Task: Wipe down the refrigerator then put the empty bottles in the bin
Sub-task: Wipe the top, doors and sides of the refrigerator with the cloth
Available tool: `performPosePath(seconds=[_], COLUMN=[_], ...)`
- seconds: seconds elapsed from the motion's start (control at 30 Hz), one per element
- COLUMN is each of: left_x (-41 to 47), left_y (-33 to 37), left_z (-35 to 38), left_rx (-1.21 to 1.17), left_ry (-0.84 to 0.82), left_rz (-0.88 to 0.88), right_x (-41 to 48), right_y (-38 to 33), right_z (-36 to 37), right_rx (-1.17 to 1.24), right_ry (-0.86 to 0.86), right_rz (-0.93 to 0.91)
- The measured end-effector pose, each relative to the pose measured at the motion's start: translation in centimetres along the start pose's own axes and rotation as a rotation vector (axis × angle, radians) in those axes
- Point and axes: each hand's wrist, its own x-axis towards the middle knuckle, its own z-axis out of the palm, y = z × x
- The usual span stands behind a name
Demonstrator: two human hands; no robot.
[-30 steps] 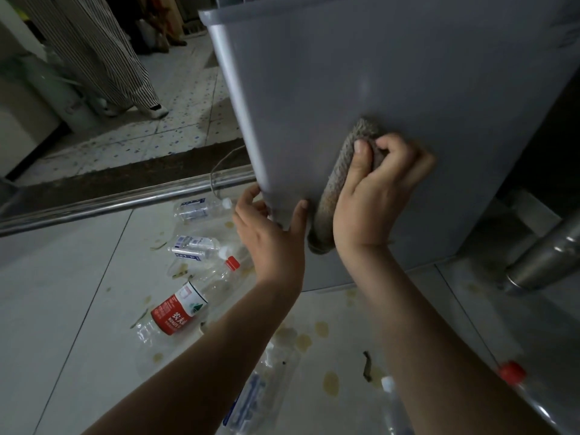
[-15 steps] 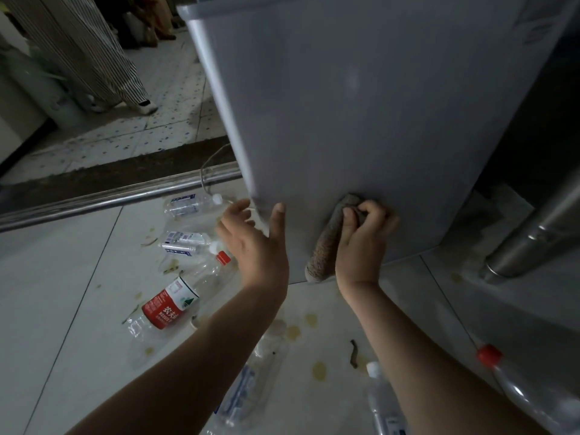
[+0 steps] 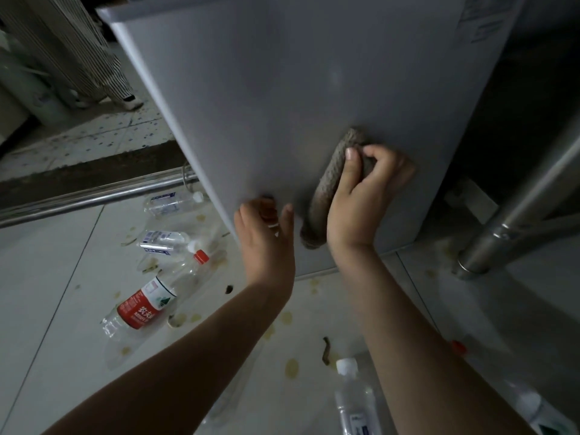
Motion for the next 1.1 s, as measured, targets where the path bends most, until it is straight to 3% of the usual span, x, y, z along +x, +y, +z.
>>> performPosePath(seconds=[0.13,0.33,0.57,0.87,1.1], left_x=[-0.3,-0.3,-0.6,-0.2,-0.6], left_y=[-0.1,0.2,0.2,0.4,0.0], left_z=[1.4,3.2,3.5,3.9,4.3], left_rx=[0.038,0.067,0.087,0.099,0.153], left_ry=[0.081,0.184,0.177,0.245,0.237], left_rz=[0.004,-0.026,-0.002,-0.031,0.01], right_x=[-2.3,-5.8,-4.8,2.7,0.6], right_y=[3.3,7.6,6.1,2.2,6.1], right_z=[-0.9,-2.9,-3.0,-1.4,-2.6], right_rx=[-0.034,-0.114,-0.078,0.022,-0.077], right_ry=[-0.129,-0.292,-0.239,0.0,-0.088], right_rz=[0.032,0.286,0.285,-0.011,0.123])
